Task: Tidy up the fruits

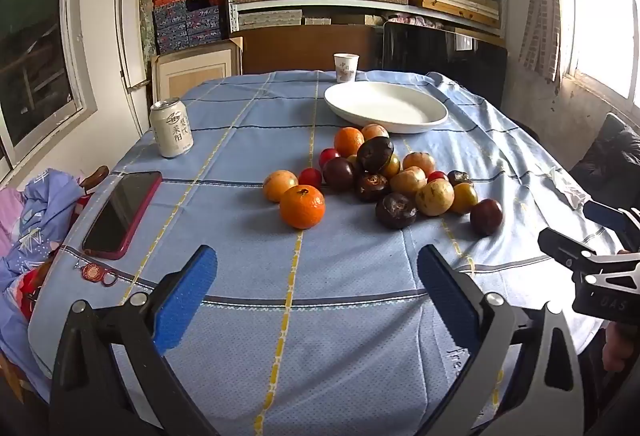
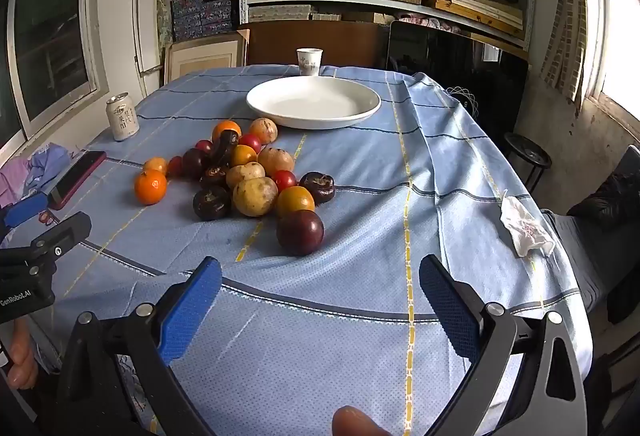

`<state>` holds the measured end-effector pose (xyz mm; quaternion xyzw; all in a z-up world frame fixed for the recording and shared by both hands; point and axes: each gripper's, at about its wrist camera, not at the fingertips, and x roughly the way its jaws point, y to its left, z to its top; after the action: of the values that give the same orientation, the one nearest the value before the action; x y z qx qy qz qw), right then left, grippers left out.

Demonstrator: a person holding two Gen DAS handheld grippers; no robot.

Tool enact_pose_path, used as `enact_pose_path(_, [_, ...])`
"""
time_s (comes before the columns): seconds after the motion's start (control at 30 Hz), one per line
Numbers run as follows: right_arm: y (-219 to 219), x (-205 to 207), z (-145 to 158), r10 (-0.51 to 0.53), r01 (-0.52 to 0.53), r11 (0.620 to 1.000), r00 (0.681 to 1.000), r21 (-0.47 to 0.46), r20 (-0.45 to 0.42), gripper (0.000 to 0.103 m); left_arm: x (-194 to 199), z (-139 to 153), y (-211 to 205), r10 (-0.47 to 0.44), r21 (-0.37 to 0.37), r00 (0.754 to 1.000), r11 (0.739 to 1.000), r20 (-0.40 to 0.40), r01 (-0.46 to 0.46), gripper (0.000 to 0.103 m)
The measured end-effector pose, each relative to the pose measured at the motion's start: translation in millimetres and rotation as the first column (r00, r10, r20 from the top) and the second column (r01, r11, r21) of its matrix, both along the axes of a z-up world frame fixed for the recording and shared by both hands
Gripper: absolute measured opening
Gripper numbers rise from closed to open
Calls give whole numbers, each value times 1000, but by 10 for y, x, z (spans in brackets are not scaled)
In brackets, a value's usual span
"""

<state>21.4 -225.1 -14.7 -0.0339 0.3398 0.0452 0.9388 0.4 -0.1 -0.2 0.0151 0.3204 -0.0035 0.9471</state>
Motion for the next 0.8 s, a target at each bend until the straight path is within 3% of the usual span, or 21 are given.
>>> enact_pose_path(0.8, [17, 17, -30, 1, -1, 1000, 1000, 0, -6, 100, 6, -7, -2, 0, 7, 1000, 1000, -2, 0, 98])
